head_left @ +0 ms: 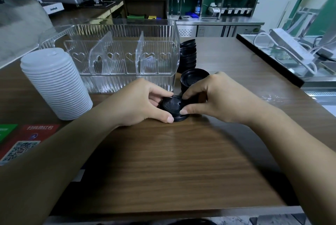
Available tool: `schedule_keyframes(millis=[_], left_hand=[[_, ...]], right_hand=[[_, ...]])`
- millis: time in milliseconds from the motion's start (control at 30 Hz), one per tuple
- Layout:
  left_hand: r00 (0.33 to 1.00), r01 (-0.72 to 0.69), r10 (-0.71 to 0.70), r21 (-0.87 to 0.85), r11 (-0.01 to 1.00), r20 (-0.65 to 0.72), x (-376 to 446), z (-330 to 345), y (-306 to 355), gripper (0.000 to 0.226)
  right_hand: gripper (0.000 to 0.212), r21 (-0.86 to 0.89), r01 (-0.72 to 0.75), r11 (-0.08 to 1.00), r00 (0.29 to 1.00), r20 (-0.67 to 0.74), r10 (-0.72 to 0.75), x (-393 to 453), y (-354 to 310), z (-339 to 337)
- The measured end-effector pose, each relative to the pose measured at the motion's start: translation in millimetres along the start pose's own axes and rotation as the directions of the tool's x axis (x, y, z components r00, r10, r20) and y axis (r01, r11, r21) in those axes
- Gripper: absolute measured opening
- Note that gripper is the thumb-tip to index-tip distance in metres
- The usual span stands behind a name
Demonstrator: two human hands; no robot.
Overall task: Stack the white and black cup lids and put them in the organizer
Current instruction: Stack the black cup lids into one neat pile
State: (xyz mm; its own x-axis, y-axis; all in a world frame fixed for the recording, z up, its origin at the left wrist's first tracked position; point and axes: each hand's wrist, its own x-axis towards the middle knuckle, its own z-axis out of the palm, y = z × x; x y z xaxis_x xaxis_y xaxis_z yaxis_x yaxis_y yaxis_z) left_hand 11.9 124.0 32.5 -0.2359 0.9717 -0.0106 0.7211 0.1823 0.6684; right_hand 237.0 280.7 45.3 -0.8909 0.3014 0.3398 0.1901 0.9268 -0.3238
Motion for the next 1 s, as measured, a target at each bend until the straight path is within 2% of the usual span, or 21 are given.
schedule_keyframes(millis=[333, 433, 533, 633, 700, 767, 867, 1000], left_hand=[[1.000, 0.008, -0.007, 0.058, 0.998, -0.019, -4.3, 1.0, 2.9, 0.083], [1.000, -0.002, 0.003, 0.024, 1.000, -0.024, -4.3, 1.7, 2.5, 0.080], [0.999, -0.038, 0.038, 0.014, 0.999, -0.032, -0.7, 2.7, -0.1, 0.078], [0.996, -0.077, 0.078, 0.040, 0.996, -0.032, 1.6, 2.9, -3.0, 0.080], [0.997, -0.080, 0.081, 0.066, 0.995, -0.019, 1.3, 2.5, -4.2, 0.081], [0.997, -0.083, 0.083, 0.088, 0.993, 0.001, 1.3, 2.4, -6.0, 0.079], [0.995, -0.098, 0.098, 0.101, 0.990, 0.012, 1.4, 2.7, -8.0, 0.073], [0.993, -0.121, 0.120, 0.094, 0.988, 0.014, -1.1, 2.4, -1.6, 0.061]], right_hand=[[0.039, 0.015, -0.002, 1.000, 1.000, -0.014, 0.002, -0.3, -0.8, 1.5], [0.033, 0.037, -0.004, 0.999, 1.000, -0.004, 0.004, -0.9, 0.1, -1.6], [0.023, 0.077, -0.045, 0.996, 0.994, -0.099, 0.052, -1.3, 5.9, -12.2], [0.023, 0.013, -0.086, 0.996, 0.971, -0.222, 0.087, -1.7, 13.8, -20.2], [0.023, -0.006, -0.088, 0.996, 0.965, -0.250, 0.083, -1.2, 16.7, -21.3], [0.034, -0.033, -0.103, 0.994, 0.966, -0.243, 0.092, -0.9, 19.5, -20.9], [0.050, -0.111, -0.154, 0.982, 0.978, -0.162, 0.135, -1.3, 25.1, -15.7], [0.026, -0.159, -0.163, 0.974, 0.980, -0.140, 0.141, 0.5, 32.6, -8.0]])
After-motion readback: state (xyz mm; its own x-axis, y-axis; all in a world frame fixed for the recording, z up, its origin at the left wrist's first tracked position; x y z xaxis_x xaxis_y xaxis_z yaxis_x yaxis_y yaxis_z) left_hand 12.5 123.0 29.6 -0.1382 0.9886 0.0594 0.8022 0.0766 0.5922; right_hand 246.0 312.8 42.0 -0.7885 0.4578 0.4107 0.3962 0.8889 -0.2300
